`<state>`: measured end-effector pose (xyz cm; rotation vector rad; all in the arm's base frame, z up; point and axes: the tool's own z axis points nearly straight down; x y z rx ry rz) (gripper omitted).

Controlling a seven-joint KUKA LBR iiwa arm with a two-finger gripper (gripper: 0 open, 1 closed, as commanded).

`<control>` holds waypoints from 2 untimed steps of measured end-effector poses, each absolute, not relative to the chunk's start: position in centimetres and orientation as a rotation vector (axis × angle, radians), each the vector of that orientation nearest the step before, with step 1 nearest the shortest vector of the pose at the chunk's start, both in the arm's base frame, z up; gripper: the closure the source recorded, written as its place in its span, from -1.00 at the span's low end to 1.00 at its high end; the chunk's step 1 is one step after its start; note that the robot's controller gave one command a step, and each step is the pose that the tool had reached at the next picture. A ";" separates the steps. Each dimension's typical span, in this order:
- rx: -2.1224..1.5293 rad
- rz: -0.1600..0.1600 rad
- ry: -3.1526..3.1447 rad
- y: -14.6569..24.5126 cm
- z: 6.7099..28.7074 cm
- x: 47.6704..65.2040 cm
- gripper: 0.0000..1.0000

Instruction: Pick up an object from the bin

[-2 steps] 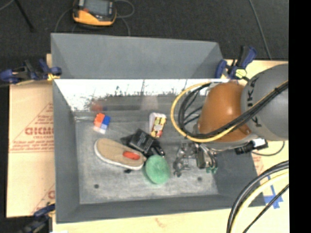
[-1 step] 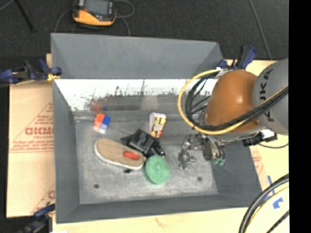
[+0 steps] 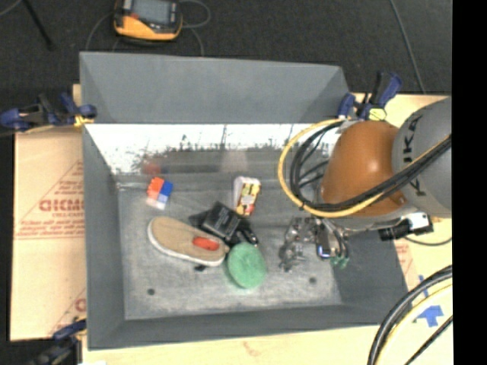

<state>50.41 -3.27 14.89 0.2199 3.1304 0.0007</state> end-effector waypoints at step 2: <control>0.169 -0.001 3.132 -1.9 10.0 48.0 1.00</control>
Offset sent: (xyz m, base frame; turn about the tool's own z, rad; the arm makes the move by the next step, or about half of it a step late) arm -0.0289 0.0192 -0.0548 -0.0403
